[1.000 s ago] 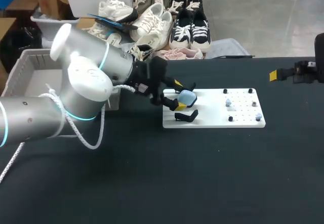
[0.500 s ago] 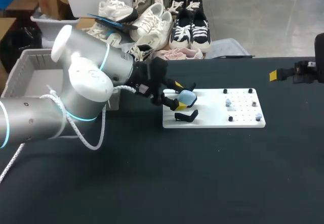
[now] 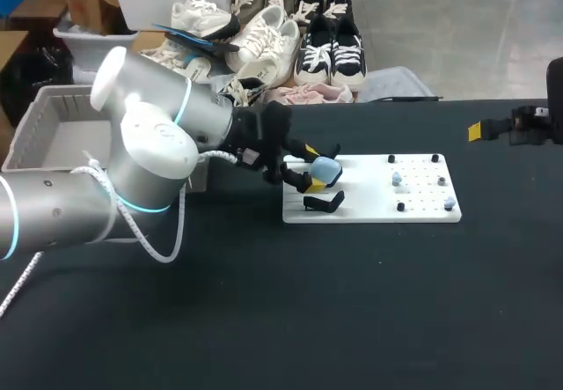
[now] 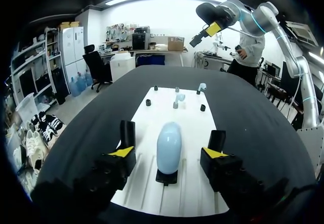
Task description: Pick up each earbud case from the left stands, insert the matching earbuds, close the lid, and place the case in the box.
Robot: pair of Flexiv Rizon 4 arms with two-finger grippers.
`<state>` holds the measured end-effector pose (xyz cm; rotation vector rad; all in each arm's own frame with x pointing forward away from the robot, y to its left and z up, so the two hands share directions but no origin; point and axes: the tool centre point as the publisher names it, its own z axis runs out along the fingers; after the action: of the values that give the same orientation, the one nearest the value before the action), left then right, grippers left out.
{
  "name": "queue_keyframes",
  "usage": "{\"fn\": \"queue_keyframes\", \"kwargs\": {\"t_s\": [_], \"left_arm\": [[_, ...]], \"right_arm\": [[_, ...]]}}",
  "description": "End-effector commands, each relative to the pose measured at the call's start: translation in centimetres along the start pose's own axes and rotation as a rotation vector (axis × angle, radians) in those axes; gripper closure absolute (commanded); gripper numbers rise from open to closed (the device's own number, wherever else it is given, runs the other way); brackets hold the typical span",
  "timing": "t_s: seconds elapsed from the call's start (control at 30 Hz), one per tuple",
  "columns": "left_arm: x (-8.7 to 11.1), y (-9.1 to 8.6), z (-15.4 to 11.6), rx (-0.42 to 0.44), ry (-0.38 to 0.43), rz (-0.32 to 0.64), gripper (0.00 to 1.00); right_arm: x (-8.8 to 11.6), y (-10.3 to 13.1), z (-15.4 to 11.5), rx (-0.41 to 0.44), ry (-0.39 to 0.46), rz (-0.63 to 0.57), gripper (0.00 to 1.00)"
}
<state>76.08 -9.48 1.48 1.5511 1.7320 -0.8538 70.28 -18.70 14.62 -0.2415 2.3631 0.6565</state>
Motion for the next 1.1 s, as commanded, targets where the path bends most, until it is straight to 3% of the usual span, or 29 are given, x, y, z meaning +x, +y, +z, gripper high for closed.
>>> {"fn": "queue_keyframes", "kwargs": {"t_s": [0.03,0.63,0.87,1.1], "left_arm": [[0.03,0.16,0.13,0.003,-0.001,-0.002,0.20],[0.04,-0.03,0.33,0.008,-0.001,-0.004,0.46],[0.04,0.09,0.46,0.003,0.001,-0.006,0.44],[0.07,0.18,0.53,0.003,0.000,-0.009,0.48]], "right_arm": [[-0.03,0.21,-0.18,0.010,0.003,0.002,0.00],[-0.03,0.21,-0.18,0.010,0.003,0.002,0.00],[-0.03,0.21,-0.18,0.010,0.003,0.002,0.00],[-0.03,0.21,-0.18,0.010,0.003,0.002,0.00]]}}
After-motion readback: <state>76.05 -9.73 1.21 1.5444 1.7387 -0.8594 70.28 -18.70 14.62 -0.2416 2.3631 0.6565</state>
